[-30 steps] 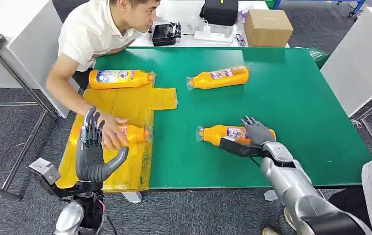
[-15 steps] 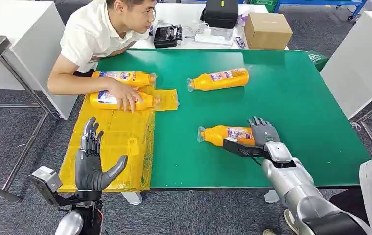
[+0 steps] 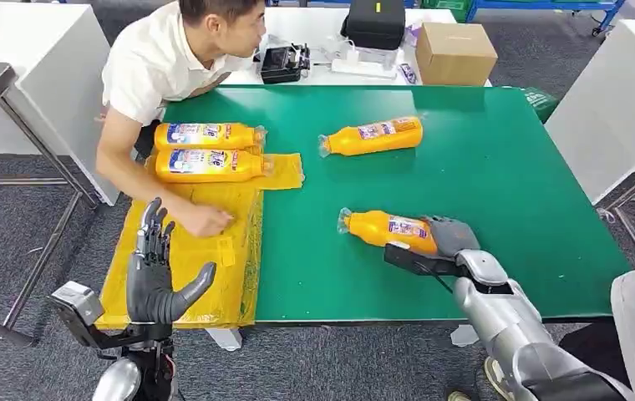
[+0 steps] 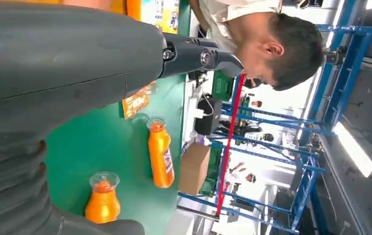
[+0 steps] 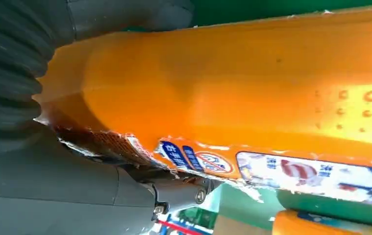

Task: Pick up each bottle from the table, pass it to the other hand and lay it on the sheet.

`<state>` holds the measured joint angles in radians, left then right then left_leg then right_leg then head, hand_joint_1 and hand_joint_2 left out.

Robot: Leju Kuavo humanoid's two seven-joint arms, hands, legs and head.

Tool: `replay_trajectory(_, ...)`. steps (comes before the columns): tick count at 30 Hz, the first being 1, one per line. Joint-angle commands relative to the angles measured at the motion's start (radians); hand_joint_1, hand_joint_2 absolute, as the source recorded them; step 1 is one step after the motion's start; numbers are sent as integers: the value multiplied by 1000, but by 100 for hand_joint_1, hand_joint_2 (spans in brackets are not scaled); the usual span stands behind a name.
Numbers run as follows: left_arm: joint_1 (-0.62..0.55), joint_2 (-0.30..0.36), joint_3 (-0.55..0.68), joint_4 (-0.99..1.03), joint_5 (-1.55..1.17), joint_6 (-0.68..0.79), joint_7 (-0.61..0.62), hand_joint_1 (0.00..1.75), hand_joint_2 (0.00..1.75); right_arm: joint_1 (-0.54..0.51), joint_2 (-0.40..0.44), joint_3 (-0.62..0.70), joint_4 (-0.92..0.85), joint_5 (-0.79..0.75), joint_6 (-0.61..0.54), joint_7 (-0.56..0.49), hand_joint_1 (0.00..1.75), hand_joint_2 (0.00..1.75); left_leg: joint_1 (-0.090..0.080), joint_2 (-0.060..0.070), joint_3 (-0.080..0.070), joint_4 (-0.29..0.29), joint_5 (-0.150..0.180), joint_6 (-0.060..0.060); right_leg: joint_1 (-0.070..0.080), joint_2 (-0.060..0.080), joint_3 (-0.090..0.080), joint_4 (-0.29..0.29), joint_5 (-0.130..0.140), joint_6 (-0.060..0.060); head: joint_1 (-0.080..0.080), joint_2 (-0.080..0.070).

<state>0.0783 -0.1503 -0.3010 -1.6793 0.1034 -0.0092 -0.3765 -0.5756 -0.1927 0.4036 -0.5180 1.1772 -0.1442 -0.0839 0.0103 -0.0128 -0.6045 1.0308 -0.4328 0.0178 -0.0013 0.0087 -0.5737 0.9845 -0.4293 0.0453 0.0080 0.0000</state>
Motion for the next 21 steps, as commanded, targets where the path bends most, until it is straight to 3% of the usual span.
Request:
replay_trajectory(1, -52, 33, -8, 82, 19, -7, -6, 0, 175, 156, 30, -148, 70, -205, 53, -241, 175, 175, 1, -6, 2, -5, 2, -1, 1, -8, 4, -5, 0, -1, 0, 0)
replay_trajectory(6, -45, 22, -18, 118, 129, -61, 37, 0, 175, 210, 124, -180, -115, -414, 134, -444, 175, 175, 2, -1, 2, -5, 1, -1, 2, -3, 4, -5, 1, -2, 1, 0)
replay_trajectory(10, -37, 5, -48, 155, 171, -51, 61, 0, 175, 276, 194, -120, -429, -589, 174, -470, 175, 175, 2, 16, 4, -2, -4, -4, 2, 17, 10, -1, 3, -5, 0, 0)
replay_trajectory(13, -41, 9, -103, 218, 239, -101, 118, 0, 175, 300, 234, -69, -573, -701, 185, -459, 175, 175, 1, 13, 2, -3, -2, -5, 1, 14, 7, 0, 3, -6, 0, 0)
replay_trajectory(15, -45, 26, -141, 267, 337, -153, 172, 0, 175, 294, 254, -36, -593, -746, 190, -466, 175, 175, 1, 13, -2, -2, -1, -5, 1, 13, 3, 1, 2, -6, 0, 0)
replay_trajectory(21, -76, 64, -217, 331, 381, -175, 164, 0, 175, 256, 280, 35, -554, -809, 187, -483, 175, 175, 2, 11, -12, -3, 1, -6, 2, 11, -5, 3, 2, -5, 0, 0)
